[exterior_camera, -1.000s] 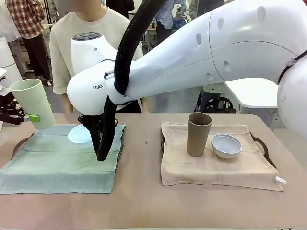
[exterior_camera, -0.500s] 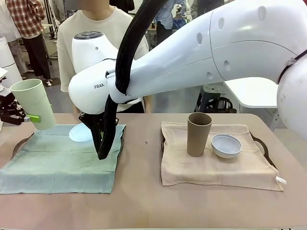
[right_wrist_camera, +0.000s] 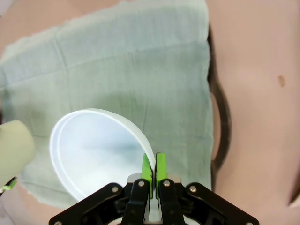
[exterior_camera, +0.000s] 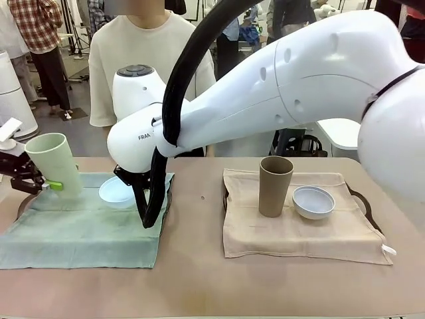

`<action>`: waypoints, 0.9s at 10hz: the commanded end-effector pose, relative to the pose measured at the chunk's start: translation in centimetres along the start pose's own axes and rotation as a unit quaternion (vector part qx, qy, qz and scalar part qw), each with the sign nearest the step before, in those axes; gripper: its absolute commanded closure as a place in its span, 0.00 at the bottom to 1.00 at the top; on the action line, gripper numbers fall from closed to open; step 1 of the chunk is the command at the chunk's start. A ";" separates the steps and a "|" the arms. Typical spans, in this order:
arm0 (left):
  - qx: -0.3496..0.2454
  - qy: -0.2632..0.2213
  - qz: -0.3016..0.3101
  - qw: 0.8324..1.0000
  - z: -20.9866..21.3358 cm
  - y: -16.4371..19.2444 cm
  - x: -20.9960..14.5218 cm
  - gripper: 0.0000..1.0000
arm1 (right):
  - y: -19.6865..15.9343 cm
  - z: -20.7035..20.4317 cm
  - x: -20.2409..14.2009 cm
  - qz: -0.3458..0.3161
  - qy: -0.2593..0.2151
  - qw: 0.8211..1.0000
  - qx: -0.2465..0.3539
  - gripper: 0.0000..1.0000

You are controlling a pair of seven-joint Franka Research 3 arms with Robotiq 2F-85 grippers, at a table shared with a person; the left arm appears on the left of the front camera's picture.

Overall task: Set up a tray with a mat and arrange the tableware.
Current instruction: Place the Picnic Bowl and Reusable plastic cup back onto the Handle tray in front of the human's position.

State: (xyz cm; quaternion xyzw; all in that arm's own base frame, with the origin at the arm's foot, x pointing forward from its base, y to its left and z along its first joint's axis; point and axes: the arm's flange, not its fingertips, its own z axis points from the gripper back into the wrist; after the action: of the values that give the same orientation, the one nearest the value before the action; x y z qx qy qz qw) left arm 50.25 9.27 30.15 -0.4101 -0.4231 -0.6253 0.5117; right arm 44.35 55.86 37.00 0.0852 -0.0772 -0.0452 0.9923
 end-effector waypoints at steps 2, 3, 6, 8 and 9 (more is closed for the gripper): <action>-0.001 0.014 -0.026 1.000 -0.4 1.1 -1.1 0.18 | -0.5 -1.8 -0.2 0.011 0.011 1.000 0.012 0.96; 0.004 0.013 -0.025 1.000 -0.7 0.8 -1.5 0.18 | -0.5 -2.3 -0.4 0.013 0.016 1.000 0.007 0.96; -0.005 0.005 -0.009 1.000 -1.1 2.1 -2.6 0.18 | -0.5 -3.0 0.0 0.009 0.018 1.000 0.007 0.96; -0.008 0.009 -0.001 1.000 -1.5 2.4 -3.3 0.18 | -0.6 -3.2 0.1 0.008 0.018 1.000 0.010 0.96; -0.007 0.009 0.002 1.000 -2.0 2.4 -3.9 0.18 | -0.8 -3.2 0.0 0.009 0.019 1.000 0.010 0.96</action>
State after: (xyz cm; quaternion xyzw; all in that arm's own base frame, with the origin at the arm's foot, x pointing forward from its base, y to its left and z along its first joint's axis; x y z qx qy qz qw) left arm 52.26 8.41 26.39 -0.4160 -0.4078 -0.6287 0.5152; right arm 44.77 55.92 33.98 0.0819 -0.0658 -0.0375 0.9938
